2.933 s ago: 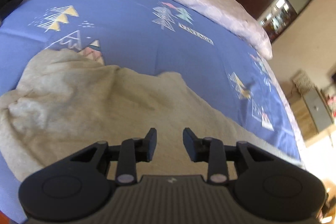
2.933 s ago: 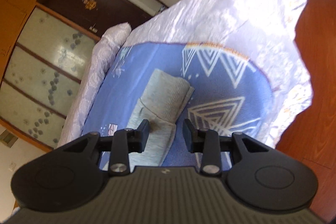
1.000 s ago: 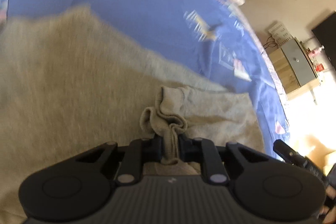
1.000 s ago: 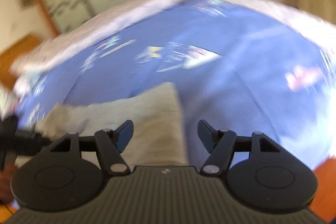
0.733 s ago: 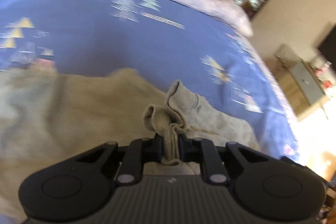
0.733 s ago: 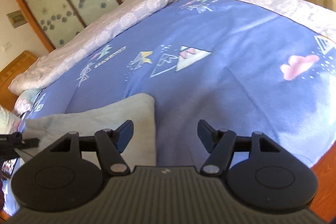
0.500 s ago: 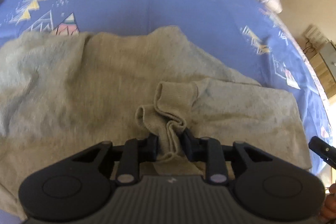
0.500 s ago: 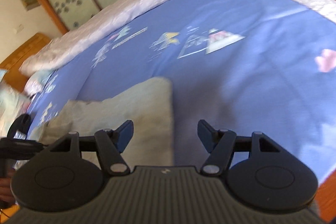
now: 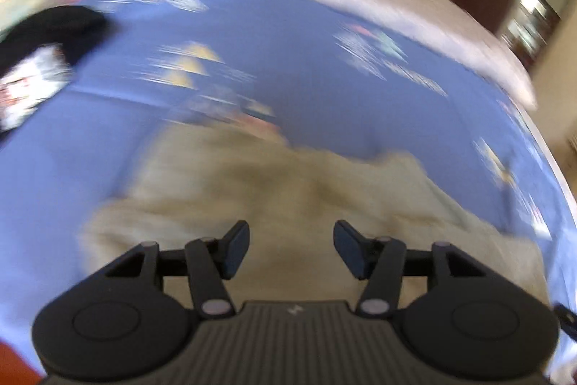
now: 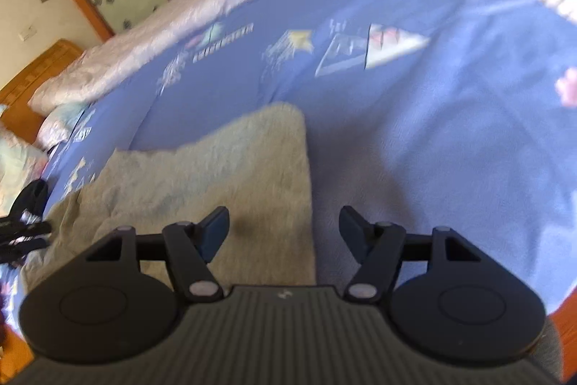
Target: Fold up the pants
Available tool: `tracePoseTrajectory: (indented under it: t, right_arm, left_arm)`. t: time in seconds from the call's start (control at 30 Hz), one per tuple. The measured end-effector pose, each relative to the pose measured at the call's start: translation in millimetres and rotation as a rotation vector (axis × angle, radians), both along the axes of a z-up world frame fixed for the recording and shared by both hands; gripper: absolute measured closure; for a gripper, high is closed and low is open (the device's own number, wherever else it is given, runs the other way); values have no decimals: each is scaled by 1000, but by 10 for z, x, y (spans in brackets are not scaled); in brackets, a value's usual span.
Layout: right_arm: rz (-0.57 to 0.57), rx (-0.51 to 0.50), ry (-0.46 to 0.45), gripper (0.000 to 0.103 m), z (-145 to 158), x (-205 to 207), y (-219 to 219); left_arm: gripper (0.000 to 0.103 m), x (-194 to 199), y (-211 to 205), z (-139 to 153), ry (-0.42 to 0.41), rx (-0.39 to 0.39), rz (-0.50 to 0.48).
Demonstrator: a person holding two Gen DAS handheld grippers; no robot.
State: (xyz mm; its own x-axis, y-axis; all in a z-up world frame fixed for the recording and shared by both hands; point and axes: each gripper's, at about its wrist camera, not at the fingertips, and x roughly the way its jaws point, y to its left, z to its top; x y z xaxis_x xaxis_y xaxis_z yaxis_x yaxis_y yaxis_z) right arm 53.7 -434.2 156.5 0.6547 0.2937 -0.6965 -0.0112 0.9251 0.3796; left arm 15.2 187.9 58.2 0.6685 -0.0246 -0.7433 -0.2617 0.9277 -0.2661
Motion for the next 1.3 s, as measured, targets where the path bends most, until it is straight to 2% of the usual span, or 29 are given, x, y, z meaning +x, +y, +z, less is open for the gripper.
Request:
tracePoseTrajectory:
  t: [0.03,0.1,0.17,0.2,0.23,0.27,0.33,0.43,0.5,0.57,0.63,0.67,0.7,0.8,0.9,0.97,1.07,1.2,1.3]
  right_arm:
    - [-4,-21,-35,34,61,-32,18]
    - [27,-34,-98,34,195,-84,82]
    - [89,-10,-130,37,298,-94,202]
    - [132,4,-139,42,336,-84,297]
    - [178,17,-139,48,354,-64,411]
    - [228,33,-131,52,354,-36,546]
    - [323,59,-107,64,315,16,844]
    - [432,74,-80,69,259,75,1272]
    - [497,77,-68,70,228,113,1526]
    - [542,71,-61,71,209,158,1742]
    - [562,70,-50,71,193,212,1880]
    - [568,73,-43,71,184,244,1942]
    - [570,73,-38,71,174,267,1973]
    - [568,58,-4,71,83,324,2060]
    - [555,3,124,73,-220,431,2137]
    - [542,58,113,73,-254,428,2057]
    - [539,67,134,73,-216,447,2020]
    - [544,54,117,73,-169,364,1973]
    - [533,85,130,70,-162,378,1893]
  left_arm:
    - [50,-97,199,31,-10,-7,64]
    - [40,-284,558,42,-15,-18,193]
    - [37,-448,828,-13,-2,-41,277]
    - [35,-537,962,-64,14,-71,298]
    - [33,-598,1038,-133,30,-114,308]
    - [25,-632,1087,-187,39,-155,307]
    - [21,-683,1138,-322,44,-254,282]
    - [17,-648,1133,-470,31,-386,260]
    - [11,-575,1129,-518,10,-422,258]
    - [11,-497,1117,-545,-1,-454,243]
    - [17,-427,1067,-589,-7,-498,228]
    - [26,-405,1020,-624,-4,-505,222]
    - [43,-360,984,-655,7,-489,222]
    - [67,-289,880,-654,26,-382,237]
    - [73,-271,782,-626,38,-292,220]
    - [74,-275,695,-593,39,-231,207]
    - [73,-299,622,-554,40,-178,199]
    - [61,-402,602,-480,45,-138,189]
    - [49,-454,626,-477,43,-134,184]
